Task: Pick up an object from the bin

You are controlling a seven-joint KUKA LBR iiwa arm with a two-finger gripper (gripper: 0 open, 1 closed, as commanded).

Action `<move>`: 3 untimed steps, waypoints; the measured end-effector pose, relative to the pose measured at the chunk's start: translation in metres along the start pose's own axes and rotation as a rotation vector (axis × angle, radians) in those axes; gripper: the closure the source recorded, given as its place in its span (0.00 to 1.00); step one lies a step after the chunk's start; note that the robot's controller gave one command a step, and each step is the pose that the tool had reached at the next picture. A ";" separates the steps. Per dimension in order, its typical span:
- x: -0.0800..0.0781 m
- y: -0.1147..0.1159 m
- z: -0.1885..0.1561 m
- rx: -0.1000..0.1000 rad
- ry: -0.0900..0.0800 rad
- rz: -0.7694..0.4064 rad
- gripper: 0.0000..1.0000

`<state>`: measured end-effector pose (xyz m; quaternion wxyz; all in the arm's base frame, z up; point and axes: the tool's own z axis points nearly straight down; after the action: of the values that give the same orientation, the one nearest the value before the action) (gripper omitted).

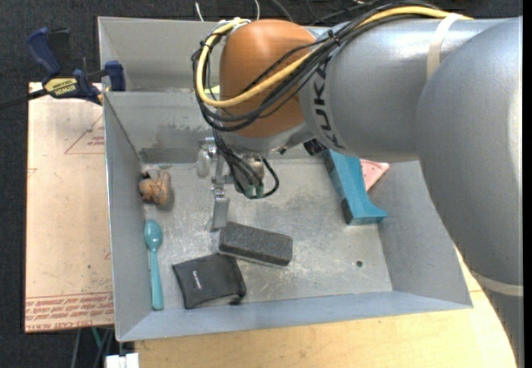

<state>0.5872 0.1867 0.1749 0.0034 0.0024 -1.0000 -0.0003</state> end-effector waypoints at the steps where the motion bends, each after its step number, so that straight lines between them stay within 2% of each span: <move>1: -0.002 -0.001 -0.005 -0.002 -0.008 0.004 0.00; 2: 0.020 -0.028 0.054 -0.002 -0.011 -0.040 0.00; 3: 0.060 -0.069 0.076 -0.004 -0.013 -0.142 0.00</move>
Offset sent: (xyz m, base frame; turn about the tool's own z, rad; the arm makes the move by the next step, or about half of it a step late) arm -0.0347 -0.0453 -0.0903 -0.0650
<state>0.5266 0.1170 0.0988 -0.0029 0.0734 -0.9973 -0.0024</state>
